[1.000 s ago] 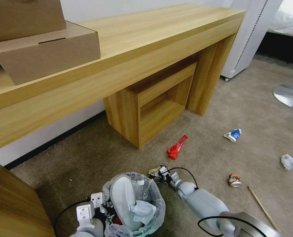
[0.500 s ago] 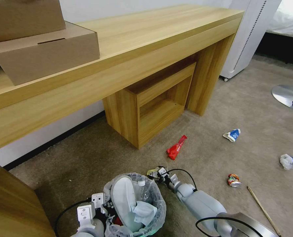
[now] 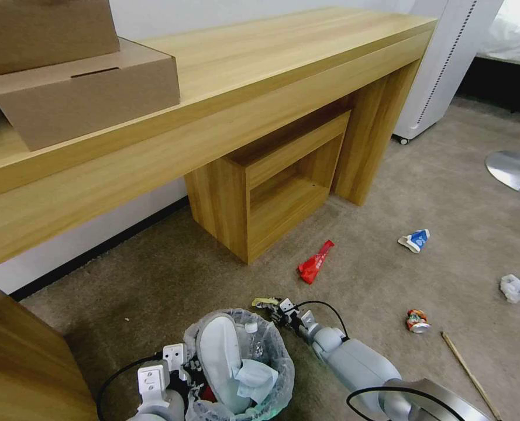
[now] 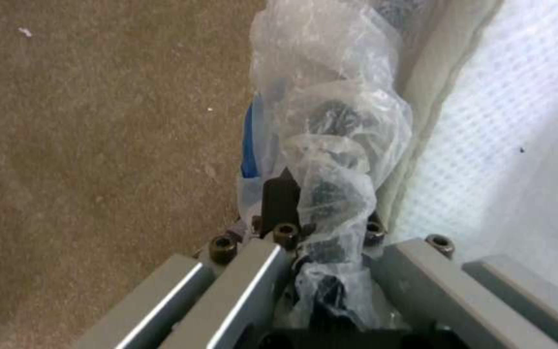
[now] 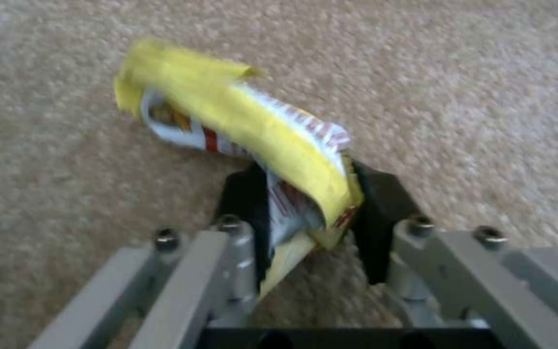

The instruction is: Pick up the trash bin and place the garbage on the floor into it.

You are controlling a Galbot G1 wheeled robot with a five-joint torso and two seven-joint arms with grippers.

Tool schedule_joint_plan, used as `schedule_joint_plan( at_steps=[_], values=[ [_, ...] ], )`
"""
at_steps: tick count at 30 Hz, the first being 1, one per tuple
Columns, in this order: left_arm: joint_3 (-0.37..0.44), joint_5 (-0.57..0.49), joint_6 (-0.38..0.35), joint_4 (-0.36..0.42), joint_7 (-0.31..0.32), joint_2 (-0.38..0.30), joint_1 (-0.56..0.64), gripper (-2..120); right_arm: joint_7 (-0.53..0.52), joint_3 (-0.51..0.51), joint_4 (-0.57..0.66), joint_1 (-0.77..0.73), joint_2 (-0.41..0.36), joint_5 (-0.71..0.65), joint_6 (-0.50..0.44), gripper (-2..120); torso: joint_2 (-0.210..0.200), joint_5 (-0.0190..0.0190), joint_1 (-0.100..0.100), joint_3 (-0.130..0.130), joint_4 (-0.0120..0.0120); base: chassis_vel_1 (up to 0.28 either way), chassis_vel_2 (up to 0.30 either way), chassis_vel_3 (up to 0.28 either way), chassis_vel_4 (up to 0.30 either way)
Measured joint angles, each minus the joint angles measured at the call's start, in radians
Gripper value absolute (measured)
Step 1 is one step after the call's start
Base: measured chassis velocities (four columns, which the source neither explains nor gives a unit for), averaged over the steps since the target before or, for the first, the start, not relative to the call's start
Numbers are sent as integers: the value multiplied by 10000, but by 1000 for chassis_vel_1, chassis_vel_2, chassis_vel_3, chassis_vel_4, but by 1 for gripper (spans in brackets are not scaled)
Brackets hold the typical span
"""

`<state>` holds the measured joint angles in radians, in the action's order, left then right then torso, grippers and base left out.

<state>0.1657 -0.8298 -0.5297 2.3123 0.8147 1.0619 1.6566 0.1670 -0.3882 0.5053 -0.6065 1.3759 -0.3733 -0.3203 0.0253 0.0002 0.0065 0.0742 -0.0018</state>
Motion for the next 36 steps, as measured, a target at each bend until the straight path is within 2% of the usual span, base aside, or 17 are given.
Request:
schedule_joint_plan(
  at_steps=[2,3,4,6,16,21,29,32,33,34,36],
  values=[
    [-2,0,12,0,0,-29,-4,0,14,9,3,8,-18,-27,-4,17,0,3,0,0,0,0,0,0,0],
    [1,-3,33,0,4,-55,-18,0,90,42,-22,18,-49,-93,-46,8,0,-5,0,0,-1,0,0,0,0],
    [1,-3,33,0,4,-55,-18,0,90,42,-22,18,-49,-93,-46,8,0,-5,0,0,-1,0,0,0,0],
    [21,-54,63,3,15,-104,-65,0,188,56,-32,14,-70,-121,-139,0,-1,-2,0,1,-5,0,0,0,0],
    [114,-260,88,35,90,-243,-131,0,258,173,49,-25,-105,-89,-269,0,-1,-3,0,1,-5,0,0,0,0],
    [218,-481,111,103,126,-300,-180,0,265,350,641,-130,-268,-142,-330,0,-2,-2,1,1,-5,0,0,0,0],
    [326,-825,82,155,197,-375,-245,0,304,698,2290,-387,-924,-344,-358,0,-1,0,1,0,-2,0,0,0,0],
    [354,-963,20,149,202,-342,-304,0,571,1123,3674,-639,-1714,-306,-693,0,-1,5,1,0,1,0,0,0,0],
    [386,-1030,-32,147,202,-333,-340,0,876,1440,4393,-793,-2199,-367,-1009,0,-1,-3,1,-1,-3,0,0,0,0],
    [386,-1030,-32,147,202,-333,-340,0,876,1440,4393,-793,-2199,-367,-1009,0,-1,-3,1,-1,-3,0,0,0,0],
    [452,-1171,-91,153,197,-324,-391,0,1413,1947,5491,-1018,-2952,-655,-1515,0,-1,3,0,0,-5,0,0,0,0]
  ],
)
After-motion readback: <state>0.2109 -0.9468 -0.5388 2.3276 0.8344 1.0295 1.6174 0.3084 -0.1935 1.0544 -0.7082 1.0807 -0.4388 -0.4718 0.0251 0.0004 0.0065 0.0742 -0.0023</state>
